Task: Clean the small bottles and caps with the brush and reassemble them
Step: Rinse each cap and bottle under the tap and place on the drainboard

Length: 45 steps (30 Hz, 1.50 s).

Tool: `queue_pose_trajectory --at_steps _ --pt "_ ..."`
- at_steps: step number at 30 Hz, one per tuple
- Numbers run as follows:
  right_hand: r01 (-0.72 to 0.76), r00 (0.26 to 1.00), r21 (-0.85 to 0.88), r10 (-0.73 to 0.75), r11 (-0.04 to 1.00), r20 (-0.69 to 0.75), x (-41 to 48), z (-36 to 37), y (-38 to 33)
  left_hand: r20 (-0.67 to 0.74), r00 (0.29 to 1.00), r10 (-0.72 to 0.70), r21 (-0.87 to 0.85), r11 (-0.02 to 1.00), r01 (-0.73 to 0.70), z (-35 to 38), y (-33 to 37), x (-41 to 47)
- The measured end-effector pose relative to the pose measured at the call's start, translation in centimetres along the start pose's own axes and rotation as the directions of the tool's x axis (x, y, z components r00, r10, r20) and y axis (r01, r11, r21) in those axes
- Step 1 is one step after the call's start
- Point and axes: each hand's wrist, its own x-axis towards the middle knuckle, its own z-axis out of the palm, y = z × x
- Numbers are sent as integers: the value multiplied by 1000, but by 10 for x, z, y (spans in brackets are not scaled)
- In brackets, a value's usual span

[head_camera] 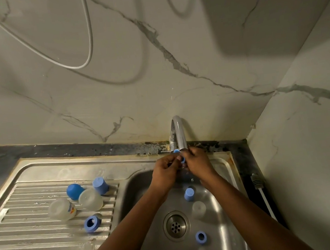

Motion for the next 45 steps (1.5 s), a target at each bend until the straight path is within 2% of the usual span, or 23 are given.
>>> queue_pose_trajectory --at_steps 2,4,6,8,10,13,16,18,21,23,28,31,37,41,45 --pt "-97 993 261 76 960 92 -4 2 -4 -15 1000 -8 -36 999 7 -3 3 -1" --pt "-173 976 436 94 883 197 -7 2 -4 -99 995 -15 -58 998 9 -10 -1 -2" --pt "-251 952 571 92 782 293 -10 0 -3 -198 980 -26 -87 996 9 -17 -6 -2" --pt "-282 939 619 79 733 335 -12 -2 -3 -249 967 -52 -123 992 21 -22 -9 -2" --pt "-255 952 582 95 772 291 -12 -4 -2 -236 970 -66 -157 987 30 -24 -10 -1" --pt "-174 979 430 109 886 173 -8 -4 5 -183 981 -67 -149 988 40 -21 -9 -1" --pt "-103 991 363 66 926 113 -8 -8 6 -151 986 -78 -152 987 55 -14 -8 -1" --pt "-94 989 377 44 921 140 -9 -11 6 -157 985 -73 -119 991 55 -9 -6 0" --pt "-163 975 468 69 869 212 -9 -14 8 -103 991 -85 -120 990 72 -5 -3 2" --pt "-181 971 462 83 868 226 -9 -16 9 -99 992 -79 -88 994 71 -5 -2 3" --pt "-216 974 353 173 910 149 -11 -17 6 -122 992 -44 68 996 53 -5 -1 1" --pt "-245 969 376 210 894 132 -8 -15 5 -148 986 -75 48 995 83 -2 2 3" --pt "-322 938 431 222 843 267 -14 -16 0 -175 983 -57 70 995 70 -11 6 5" --pt "-268 932 376 141 887 333 -18 -13 2 -224 974 40 216 976 10 -15 6 3" --pt "-208 963 334 133 919 234 -14 -6 -1 -237 965 115 182 981 -73 -14 6 -1"
